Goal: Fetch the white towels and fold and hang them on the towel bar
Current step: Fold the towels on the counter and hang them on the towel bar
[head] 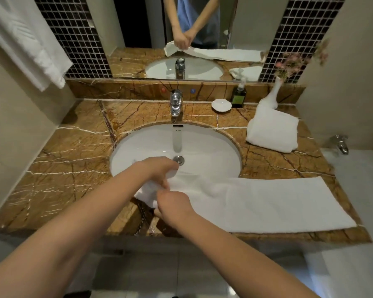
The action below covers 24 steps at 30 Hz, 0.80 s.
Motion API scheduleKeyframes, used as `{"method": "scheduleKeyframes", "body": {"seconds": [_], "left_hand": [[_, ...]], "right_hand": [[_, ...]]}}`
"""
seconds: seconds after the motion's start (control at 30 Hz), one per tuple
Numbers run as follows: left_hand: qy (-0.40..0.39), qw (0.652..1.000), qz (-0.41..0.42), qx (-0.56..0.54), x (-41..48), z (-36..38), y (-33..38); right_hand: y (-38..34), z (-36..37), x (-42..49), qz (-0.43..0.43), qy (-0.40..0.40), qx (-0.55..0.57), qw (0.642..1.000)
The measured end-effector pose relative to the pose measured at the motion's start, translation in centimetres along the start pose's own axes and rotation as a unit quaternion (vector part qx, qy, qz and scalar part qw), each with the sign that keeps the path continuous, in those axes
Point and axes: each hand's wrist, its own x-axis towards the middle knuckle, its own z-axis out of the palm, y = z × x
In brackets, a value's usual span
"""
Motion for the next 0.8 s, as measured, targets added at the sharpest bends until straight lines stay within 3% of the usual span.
{"method": "scheduleKeyframes", "body": {"seconds": [0.1,0.17,0.27,0.43,0.57,0.8], "left_hand": [[0.012,0.989,0.021,0.148,-1.3,-1.1,0.2],[0.008,0.981,-0.004,0.193,-2.3,-1.4,-0.3],[0.024,0.972,-0.035,0.231,-2.9,-0.5,-2.3],[0.08,0.986,-0.079,0.124,-2.2,4.9,-6.8],[0.083,0.989,-0.125,-0.007,-3.1,8.0,-10.1],[0.196,0.956,-0.1,-0.195,-5.5,8.9,-14.7]], "right_hand": [[0.1,-0.8,-1.1,-0.027,0.05,0.065,0.996],[0.0,-0.7,-1.8,-0.043,0.071,0.125,0.989],[-0.4,1.0,-1.7,-0.042,0.066,0.119,0.99],[-2.4,5.4,-0.5,-0.077,0.05,0.024,0.996],[-3.6,8.1,-0.4,-0.07,0.049,0.008,0.996],[-4.0,7.4,0.6,-0.08,-0.001,0.008,0.997]]}}
